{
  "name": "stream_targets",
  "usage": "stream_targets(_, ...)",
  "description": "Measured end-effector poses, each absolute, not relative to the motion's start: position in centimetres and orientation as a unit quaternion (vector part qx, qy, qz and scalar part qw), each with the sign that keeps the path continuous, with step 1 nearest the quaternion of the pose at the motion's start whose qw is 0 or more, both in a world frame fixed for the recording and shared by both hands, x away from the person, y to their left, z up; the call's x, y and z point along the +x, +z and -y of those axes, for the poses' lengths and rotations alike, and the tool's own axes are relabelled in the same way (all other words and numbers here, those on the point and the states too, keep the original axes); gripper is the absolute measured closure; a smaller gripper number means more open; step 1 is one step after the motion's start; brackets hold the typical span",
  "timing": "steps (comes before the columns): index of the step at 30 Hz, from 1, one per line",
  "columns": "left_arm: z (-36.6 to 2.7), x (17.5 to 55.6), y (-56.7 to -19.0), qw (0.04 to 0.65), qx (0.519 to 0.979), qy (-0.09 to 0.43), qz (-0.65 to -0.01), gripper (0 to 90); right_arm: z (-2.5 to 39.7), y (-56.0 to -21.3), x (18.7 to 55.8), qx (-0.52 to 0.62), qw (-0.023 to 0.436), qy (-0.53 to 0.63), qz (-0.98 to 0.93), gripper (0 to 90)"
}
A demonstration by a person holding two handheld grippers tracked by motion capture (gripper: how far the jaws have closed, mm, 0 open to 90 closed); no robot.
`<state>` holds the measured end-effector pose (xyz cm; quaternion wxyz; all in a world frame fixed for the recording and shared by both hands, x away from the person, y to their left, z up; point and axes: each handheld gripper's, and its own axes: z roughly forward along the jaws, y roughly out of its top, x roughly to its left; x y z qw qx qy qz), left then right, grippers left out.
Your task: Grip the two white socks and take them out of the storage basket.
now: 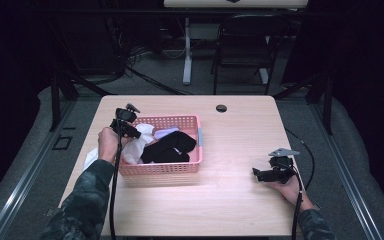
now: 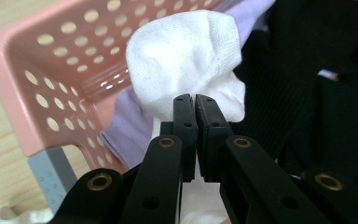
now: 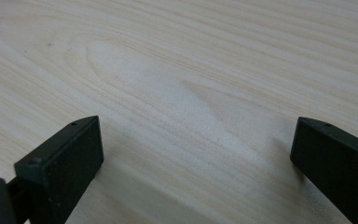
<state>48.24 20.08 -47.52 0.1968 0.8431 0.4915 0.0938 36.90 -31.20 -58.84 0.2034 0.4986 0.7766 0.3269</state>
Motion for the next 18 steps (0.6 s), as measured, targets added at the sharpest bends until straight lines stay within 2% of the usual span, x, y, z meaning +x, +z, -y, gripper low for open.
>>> stream_targets(18, -19.9, 46.9, -42.3, 0.240, 0.844, 0.120, -0.465, 88.0, 31.2, -58.8, 36.9, 0.500, 0.204, 0.327, -0.776, 1.6)
